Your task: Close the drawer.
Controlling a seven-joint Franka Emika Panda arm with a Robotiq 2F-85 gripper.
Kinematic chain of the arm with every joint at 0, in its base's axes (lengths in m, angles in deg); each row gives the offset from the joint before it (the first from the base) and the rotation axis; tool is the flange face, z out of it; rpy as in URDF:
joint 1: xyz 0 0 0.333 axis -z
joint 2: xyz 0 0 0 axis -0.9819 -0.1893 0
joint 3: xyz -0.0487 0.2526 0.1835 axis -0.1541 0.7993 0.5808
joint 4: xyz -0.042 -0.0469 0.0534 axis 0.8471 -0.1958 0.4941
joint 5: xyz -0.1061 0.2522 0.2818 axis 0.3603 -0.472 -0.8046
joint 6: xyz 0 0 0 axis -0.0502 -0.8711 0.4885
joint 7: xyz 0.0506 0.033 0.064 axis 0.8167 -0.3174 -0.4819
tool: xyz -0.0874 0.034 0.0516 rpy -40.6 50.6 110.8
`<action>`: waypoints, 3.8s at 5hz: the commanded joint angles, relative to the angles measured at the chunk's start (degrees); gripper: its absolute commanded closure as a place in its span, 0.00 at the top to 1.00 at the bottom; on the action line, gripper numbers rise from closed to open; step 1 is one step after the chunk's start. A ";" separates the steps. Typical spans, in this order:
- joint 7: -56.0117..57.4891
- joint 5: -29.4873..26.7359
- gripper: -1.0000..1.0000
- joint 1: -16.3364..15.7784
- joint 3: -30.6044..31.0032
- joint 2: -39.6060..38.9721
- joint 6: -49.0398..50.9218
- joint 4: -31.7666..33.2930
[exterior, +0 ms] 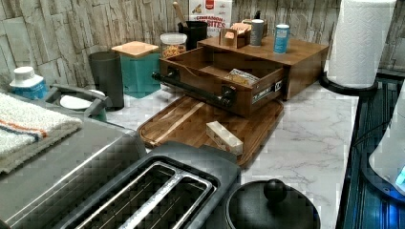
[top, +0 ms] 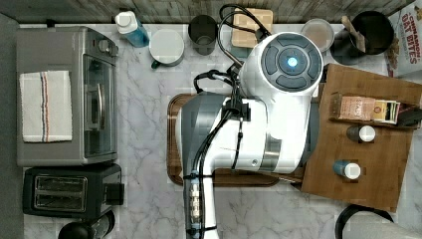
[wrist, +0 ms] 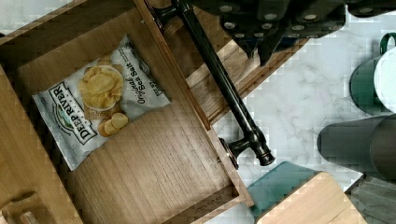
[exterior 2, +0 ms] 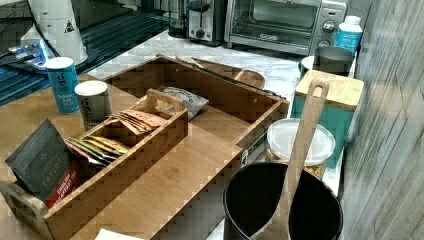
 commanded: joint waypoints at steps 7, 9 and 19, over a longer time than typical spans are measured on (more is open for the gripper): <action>8.80 9.32 0.00 -6.00 7.49 -2.51 -9.62 6.73; 13.77 7.43 0.00 -3.62 8.67 -9.13 -11.04 5.13; 16.99 9.56 0.00 0.30 4.33 -15.07 -31.39 18.36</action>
